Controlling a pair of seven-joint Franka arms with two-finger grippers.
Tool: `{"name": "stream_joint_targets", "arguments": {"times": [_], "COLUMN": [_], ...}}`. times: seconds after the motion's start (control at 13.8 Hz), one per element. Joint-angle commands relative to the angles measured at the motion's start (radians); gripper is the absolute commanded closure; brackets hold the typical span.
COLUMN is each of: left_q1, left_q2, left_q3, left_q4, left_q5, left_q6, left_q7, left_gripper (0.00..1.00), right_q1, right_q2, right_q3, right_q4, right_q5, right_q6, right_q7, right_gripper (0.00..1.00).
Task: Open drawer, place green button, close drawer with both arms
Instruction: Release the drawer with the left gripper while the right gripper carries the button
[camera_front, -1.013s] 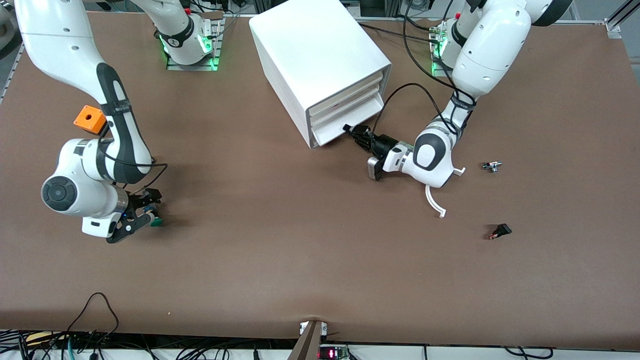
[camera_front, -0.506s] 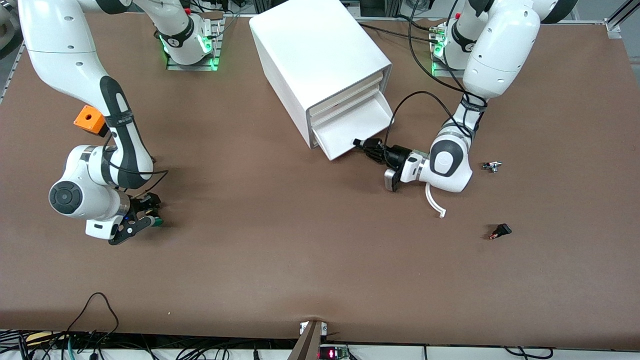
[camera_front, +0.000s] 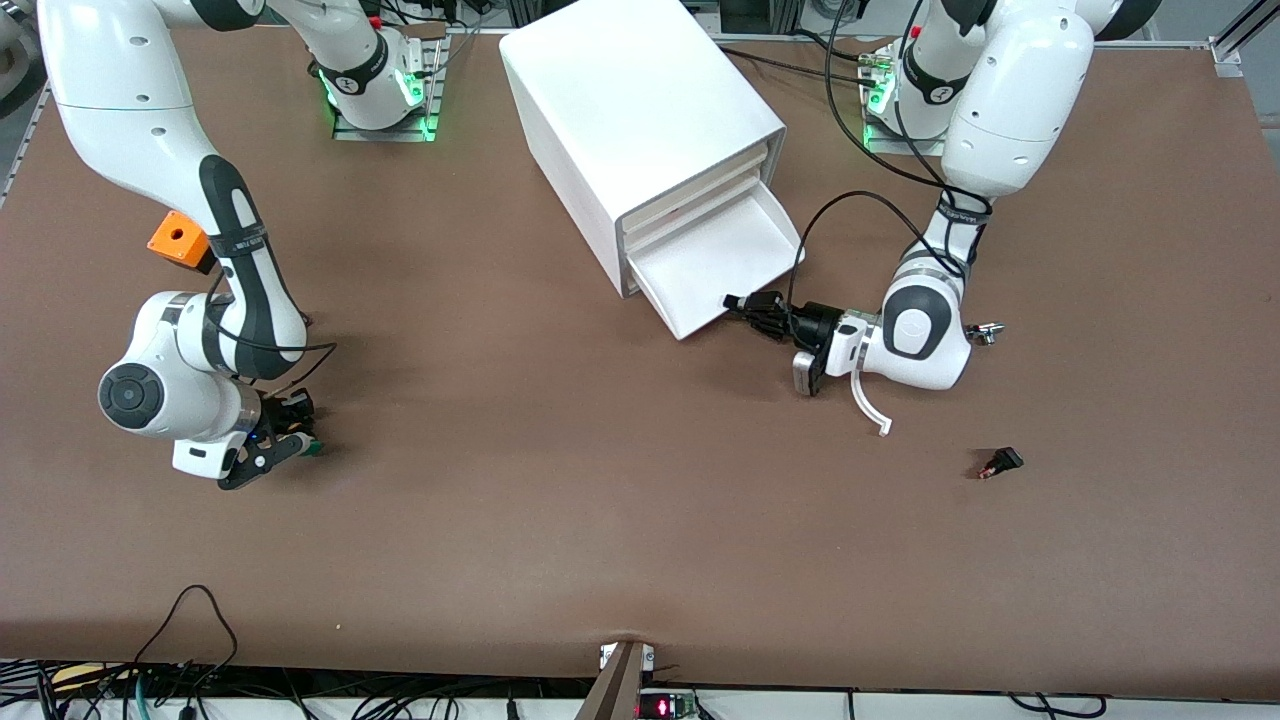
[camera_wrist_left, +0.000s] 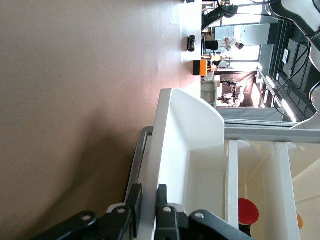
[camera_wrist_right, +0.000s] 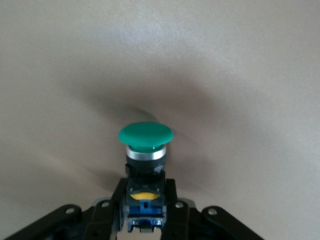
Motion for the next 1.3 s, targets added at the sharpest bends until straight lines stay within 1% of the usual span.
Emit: {"name": "stream_joint_targets", "arguments": {"times": [0.0,0.07,0.14,0.22,0.29,0.43,0.51,0.58,0.72,0.8,0.87,1.01,1.16,1.23], "left_q1": [-0.001,0.0,0.0,0.0,0.0,0.0,0.0,0.0,0.006,0.019,0.041,0.08,0.101,0.118], "left_q2": [-0.01,-0.011,-0.019,-0.024,-0.031,-0.031,-0.033,-0.046,-0.111,-0.147,-0.18,-0.224,-0.278,-0.301], "left_q3": [0.051,0.056,0.06,0.061,0.061,0.061,0.065,0.097,0.134,0.142,0.142,0.142,0.142,0.142], "left_q4": [-0.007,-0.009,-0.016,-0.029,-0.044,-0.073,-0.079,-0.078,-0.069,-0.061,-0.046,0.009,0.025,0.033], "left_q5": [-0.028,-0.022,-0.019,-0.016,-0.013,-0.011,-0.01,0.01,0.12,0.174,0.246,0.398,0.52,0.567], "left_q6": [0.031,0.028,0.025,0.022,0.018,0.002,-0.042,-0.08,-0.119,-0.125,-0.131,-0.14,-0.139,-0.137], "left_q7": [-0.005,-0.005,-0.011,-0.019,-0.027,-0.068,-0.101,-0.15,-0.296,-0.373,-0.423,-0.479,-0.522,-0.539], "left_gripper": [0.92,0.87,0.47,0.0,0.0,0.0,0.0,0.0,0.0,0.0,0.0,0.0,0.0,0.0], "right_q1": [-0.002,0.003,0.016,0.024,0.035,0.104,0.139,0.182,0.272,0.308,0.325,0.326,0.34,0.372], "right_q2": [-0.033,-0.041,-0.041,-0.041,-0.041,-0.041,-0.041,-0.041,-0.041,-0.039,-0.039,-0.039,-0.035,-0.033], "right_q3": [0.016,0.019,0.03,0.033,0.039,0.047,0.047,0.048,0.05,0.062,0.089,0.184,0.279,0.301], "right_q4": [0.018,0.044,0.093,0.155,0.205,0.291,0.334,0.372,0.439,0.475,0.496,0.515,0.544,0.544], "right_q5": [0.03,0.039,0.048,0.065,0.068,0.068,0.069,0.07,0.07,0.072,0.072,0.096,0.098,0.096], "right_q6": [-0.044,-0.083,-0.144,-0.225,-0.294,-0.417,-0.463,-0.5,-0.566,-0.596,-0.604,-0.595,-0.56,-0.533], "right_q7": [-0.014,-0.011,-0.006,0.036,0.111,0.223,0.298,0.379,0.528,0.596,0.665,0.803,0.955,1.031], "right_gripper": [1.0,1.0,1.0,1.0,1.0,0.99,1.0,1.0,1.0,1.0,1.0,0.99,0.99,1.0]}}
